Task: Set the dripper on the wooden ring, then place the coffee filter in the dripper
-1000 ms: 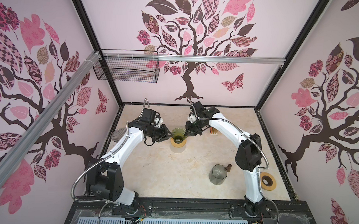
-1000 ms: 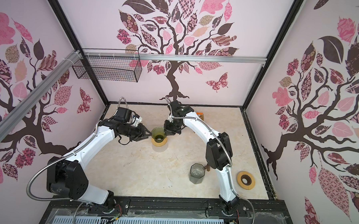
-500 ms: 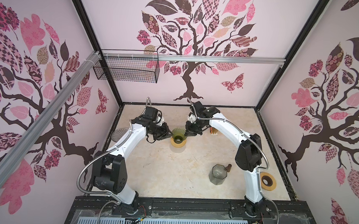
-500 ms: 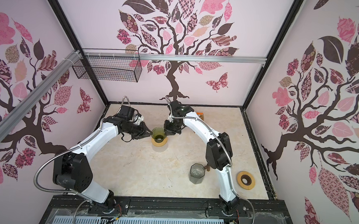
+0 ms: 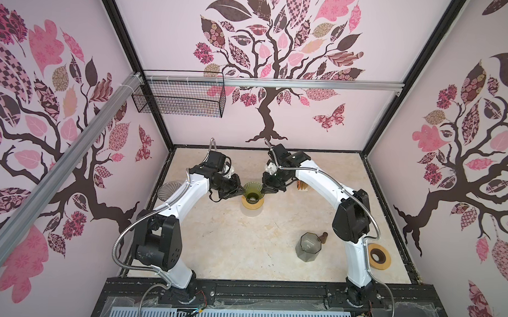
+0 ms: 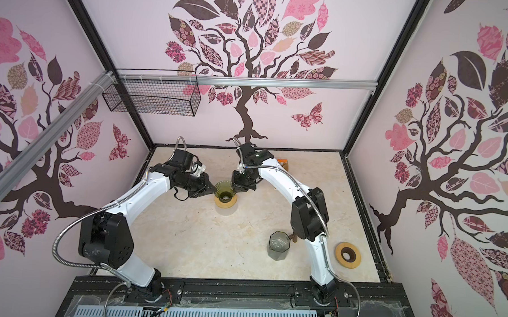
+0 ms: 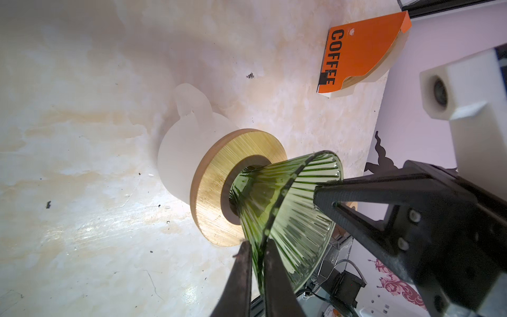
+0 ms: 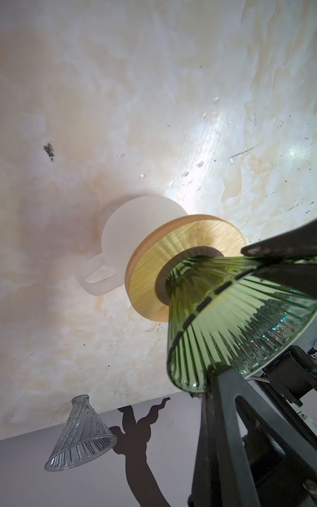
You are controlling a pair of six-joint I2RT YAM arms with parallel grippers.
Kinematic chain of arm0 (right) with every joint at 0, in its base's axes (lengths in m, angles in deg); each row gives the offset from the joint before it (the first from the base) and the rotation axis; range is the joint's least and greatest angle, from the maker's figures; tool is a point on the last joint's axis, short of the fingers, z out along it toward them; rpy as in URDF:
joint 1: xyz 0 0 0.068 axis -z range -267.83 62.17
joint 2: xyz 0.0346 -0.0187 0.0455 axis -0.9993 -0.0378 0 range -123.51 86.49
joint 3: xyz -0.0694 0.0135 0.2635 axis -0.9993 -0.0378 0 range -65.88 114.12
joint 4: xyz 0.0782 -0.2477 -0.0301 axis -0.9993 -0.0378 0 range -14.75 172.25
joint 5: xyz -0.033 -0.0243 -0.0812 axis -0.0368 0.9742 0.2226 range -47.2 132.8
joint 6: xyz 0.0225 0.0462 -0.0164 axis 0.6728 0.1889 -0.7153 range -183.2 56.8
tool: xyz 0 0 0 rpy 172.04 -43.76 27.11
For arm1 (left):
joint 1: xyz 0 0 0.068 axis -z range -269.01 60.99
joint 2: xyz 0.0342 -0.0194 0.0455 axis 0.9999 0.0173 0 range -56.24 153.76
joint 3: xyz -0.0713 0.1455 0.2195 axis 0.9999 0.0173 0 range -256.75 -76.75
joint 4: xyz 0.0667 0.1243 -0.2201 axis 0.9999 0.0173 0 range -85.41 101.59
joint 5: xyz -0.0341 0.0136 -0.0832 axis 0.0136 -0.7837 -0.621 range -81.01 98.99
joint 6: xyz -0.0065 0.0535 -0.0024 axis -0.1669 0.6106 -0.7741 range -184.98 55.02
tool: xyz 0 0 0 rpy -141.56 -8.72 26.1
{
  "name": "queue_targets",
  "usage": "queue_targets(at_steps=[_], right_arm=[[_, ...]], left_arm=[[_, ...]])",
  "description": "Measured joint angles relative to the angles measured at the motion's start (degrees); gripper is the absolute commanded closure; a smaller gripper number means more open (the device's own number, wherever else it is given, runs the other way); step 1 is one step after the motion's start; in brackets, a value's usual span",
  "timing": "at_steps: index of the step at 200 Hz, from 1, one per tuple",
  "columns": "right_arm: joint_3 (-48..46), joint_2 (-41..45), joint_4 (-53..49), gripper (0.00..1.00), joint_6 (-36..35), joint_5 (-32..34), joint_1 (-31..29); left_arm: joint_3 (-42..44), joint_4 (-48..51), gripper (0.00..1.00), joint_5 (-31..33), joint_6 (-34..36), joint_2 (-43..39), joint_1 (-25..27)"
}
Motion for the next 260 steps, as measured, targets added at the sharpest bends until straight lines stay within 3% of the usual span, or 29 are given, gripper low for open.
queue_targets(at_steps=[260], right_arm=[[-1.4, 0.0, 3.1, 0.98, 0.0, -0.1, -0.2]], left_arm=[[-0.7, 0.7, 0.94, 0.6, 2.6, 0.8, -0.2]])
